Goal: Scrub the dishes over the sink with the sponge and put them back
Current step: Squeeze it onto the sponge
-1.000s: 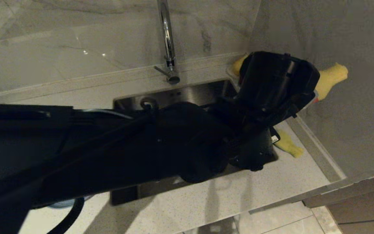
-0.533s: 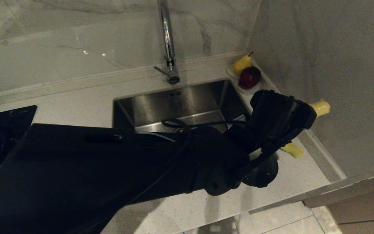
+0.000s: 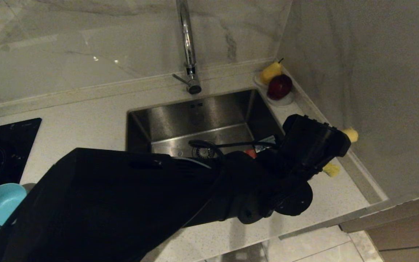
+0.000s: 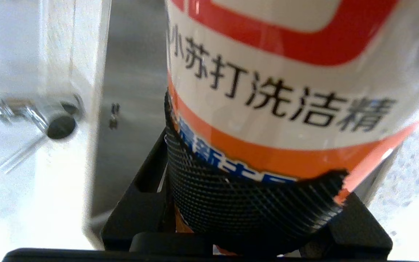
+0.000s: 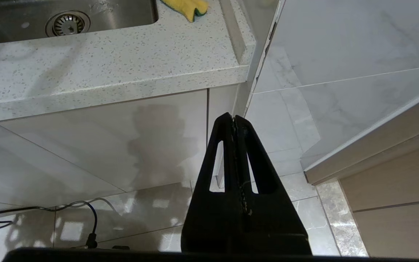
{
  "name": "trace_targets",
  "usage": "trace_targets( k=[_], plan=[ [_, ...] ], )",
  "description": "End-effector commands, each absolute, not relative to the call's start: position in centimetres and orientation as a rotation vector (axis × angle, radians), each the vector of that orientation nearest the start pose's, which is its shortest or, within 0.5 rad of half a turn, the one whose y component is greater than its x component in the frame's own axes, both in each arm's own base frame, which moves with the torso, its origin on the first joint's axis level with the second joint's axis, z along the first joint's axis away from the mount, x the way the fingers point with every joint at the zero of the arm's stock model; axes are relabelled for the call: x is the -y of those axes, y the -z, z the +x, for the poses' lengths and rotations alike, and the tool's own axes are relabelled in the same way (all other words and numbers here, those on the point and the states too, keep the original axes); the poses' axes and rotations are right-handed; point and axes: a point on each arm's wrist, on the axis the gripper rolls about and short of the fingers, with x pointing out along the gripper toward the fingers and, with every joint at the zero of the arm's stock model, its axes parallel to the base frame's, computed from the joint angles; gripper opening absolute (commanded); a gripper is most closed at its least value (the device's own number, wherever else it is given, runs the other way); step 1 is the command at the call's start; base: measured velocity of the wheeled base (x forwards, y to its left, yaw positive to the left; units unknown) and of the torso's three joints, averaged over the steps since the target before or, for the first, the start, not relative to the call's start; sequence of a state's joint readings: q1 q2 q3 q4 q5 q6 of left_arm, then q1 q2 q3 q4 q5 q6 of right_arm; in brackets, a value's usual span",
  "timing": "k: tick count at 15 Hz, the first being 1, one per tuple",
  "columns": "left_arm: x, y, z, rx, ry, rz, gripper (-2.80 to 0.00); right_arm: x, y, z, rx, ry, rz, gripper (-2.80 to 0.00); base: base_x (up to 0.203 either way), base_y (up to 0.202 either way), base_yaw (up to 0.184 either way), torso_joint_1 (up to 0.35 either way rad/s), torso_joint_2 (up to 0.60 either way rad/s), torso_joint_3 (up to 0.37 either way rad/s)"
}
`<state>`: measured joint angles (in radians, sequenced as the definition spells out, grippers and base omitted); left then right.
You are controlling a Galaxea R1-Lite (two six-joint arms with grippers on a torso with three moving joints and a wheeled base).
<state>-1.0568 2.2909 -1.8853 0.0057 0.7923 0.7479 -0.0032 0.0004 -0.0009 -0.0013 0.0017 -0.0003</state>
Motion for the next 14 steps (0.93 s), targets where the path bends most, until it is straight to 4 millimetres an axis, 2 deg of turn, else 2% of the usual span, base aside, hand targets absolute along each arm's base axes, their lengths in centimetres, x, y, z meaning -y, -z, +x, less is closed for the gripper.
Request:
trace_targets(
  k=[1, 8, 12, 14],
  plan=[
    [40.7, -18.5, 25.0, -0.137, 0.344, 1.120, -2.80, 0.0, -7.6, -2.3, 0.003, 0.002, 0.000, -2.80, 0.000, 0.000, 0.000, 0.000, 0.00, 0.000],
    [41.4, -16.4, 25.9, -0.151, 0.267, 1.230, -2.80, 0.0, -7.6, -2.3, 0.003, 0.002, -0.002, -2.80, 0.000, 0.000, 0.000, 0.000, 0.00, 0.000],
    [41.5, -16.4, 26.0, -0.141, 0.255, 1.328, -2.80, 0.0, -7.6, -2.3, 0.003, 0.002, -0.002, -2.80, 0.000, 0.000, 0.000, 0.000, 0.00, 0.000],
    [41.8, -16.1, 26.2, -0.122, 0.244, 1.324, -2.80, 0.0, -7.6, -2.3, 0.003, 0.002, -0.002, -2.80, 0.000, 0.000, 0.000, 0.000, 0.00, 0.000]
  ],
)
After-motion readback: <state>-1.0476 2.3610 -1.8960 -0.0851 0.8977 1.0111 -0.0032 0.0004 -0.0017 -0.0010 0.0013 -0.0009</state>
